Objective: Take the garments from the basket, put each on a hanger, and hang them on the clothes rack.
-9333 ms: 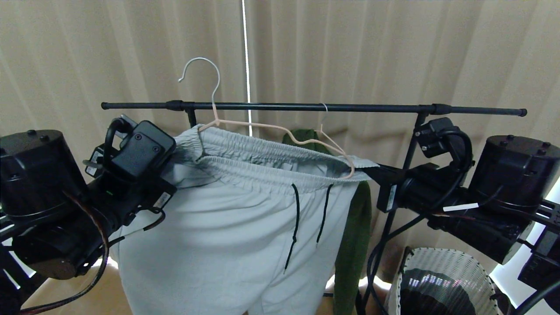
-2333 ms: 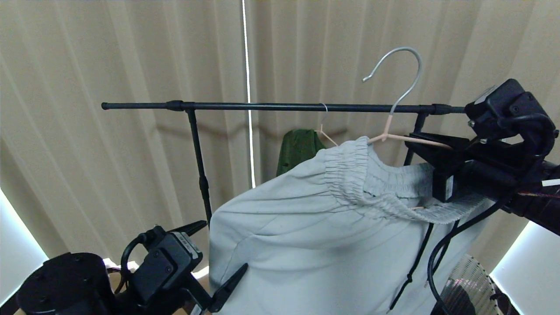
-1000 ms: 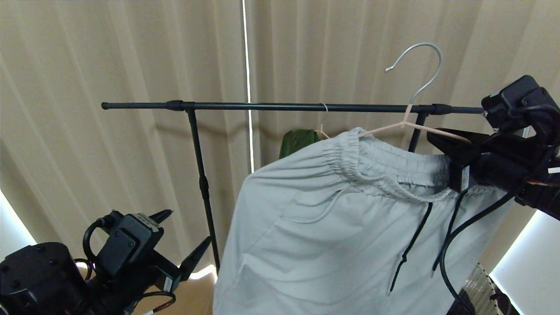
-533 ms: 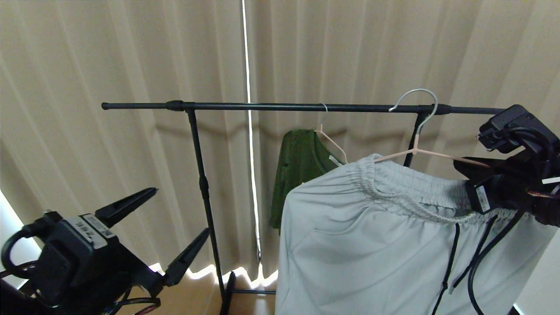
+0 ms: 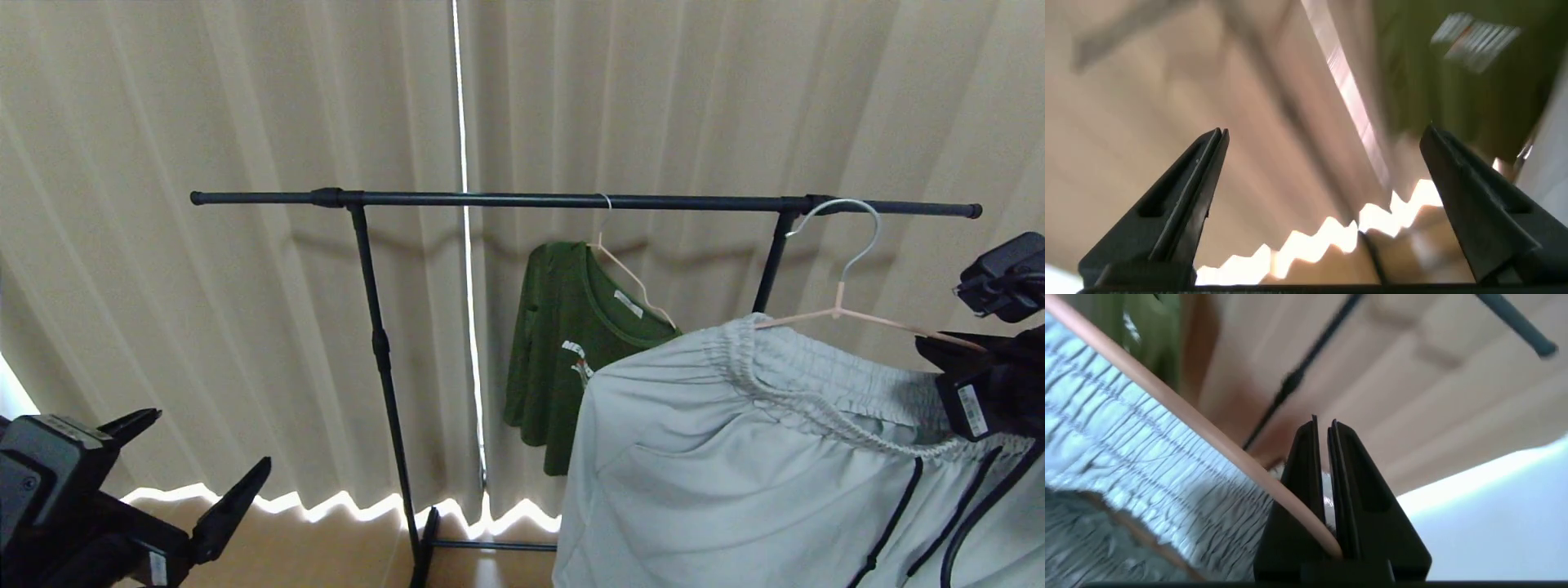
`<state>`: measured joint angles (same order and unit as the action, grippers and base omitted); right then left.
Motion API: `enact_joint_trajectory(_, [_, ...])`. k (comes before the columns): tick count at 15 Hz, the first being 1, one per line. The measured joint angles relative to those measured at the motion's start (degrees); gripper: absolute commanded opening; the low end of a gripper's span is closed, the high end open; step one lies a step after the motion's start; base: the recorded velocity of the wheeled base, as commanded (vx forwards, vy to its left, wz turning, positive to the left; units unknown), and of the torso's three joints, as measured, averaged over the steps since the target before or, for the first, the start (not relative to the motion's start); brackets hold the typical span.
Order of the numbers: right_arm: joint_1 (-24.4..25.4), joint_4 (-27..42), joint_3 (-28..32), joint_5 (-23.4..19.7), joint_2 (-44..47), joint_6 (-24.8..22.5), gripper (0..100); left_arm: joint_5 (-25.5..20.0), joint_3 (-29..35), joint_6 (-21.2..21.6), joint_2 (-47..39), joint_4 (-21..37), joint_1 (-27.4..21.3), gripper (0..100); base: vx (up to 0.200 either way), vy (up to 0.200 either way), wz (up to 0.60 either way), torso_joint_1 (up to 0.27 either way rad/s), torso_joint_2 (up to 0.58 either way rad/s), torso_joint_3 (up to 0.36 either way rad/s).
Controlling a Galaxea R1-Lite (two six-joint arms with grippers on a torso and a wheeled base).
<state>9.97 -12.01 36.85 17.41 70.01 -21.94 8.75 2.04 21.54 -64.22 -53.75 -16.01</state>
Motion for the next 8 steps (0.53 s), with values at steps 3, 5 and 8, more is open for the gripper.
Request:
enact_joint_trajectory(3, [-3.52,0.09,-3.17,0.00,-1.63,0.07,0,-2.74,-0.33,-1.56,1.84,1.41,2.69,100,0.000,0.000,0.00,0.000,0.00,0.000])
enact_joint_trajectory(5, [-5.23,0.07,-4.94,0.00,-2.29,0.09,0,-4.27,-0.33,-5.23,1.60,1.56,3.11,100,0.000,0.000,0.00,0.000,0.00,0.000])
enact_joint_trajectory(8, [-5.84,0.02,-5.55,-0.06,-2.65,0.07,0,-5.41,0.57,-6.13,1.55,1.50,3.19,100,0.000,0.133,0.00,0.002,0.00,0.002])
